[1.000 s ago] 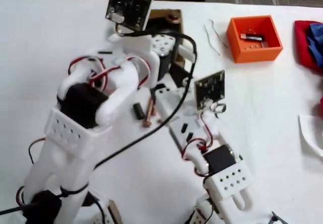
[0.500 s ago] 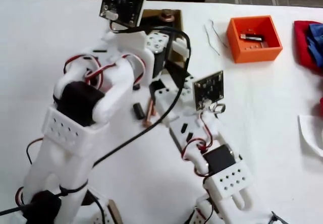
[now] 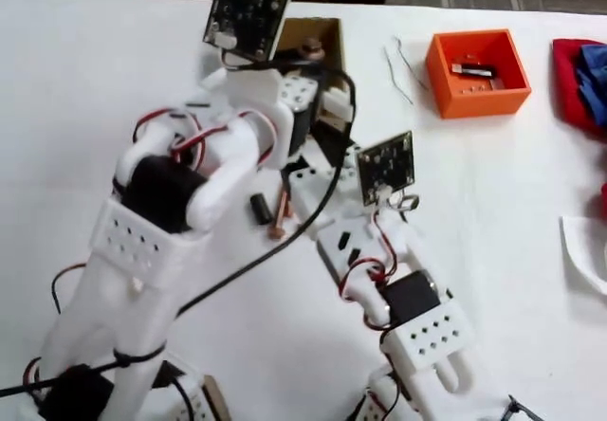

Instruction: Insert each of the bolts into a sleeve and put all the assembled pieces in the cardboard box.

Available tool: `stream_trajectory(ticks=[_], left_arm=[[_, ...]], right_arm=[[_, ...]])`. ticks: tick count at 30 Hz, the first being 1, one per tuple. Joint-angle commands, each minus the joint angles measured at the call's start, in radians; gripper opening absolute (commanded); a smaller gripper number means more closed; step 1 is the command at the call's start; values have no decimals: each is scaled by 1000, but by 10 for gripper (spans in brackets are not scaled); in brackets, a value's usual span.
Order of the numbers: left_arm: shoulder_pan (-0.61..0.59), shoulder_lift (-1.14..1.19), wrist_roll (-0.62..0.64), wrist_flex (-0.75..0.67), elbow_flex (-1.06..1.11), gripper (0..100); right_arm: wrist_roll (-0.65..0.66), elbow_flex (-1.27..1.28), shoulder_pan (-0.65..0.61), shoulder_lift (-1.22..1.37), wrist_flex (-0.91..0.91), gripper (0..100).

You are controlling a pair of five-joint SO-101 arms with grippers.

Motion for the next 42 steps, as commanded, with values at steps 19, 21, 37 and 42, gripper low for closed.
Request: stream_trajectory(ticks=[19,21,37,42], left_arm=[[-80,-256,-3,2,260,213],[-80,-256,-3,21,262,239],[-241,-474,-170,35,203,221],[-493,-480,-249,92,312,221]], right_arm=[[9,-61,5,-5,-19,23],[9,-61,5,-5,-19,23],[6,-74,53,16,176,23],[12,-399,162,240,337,23]])
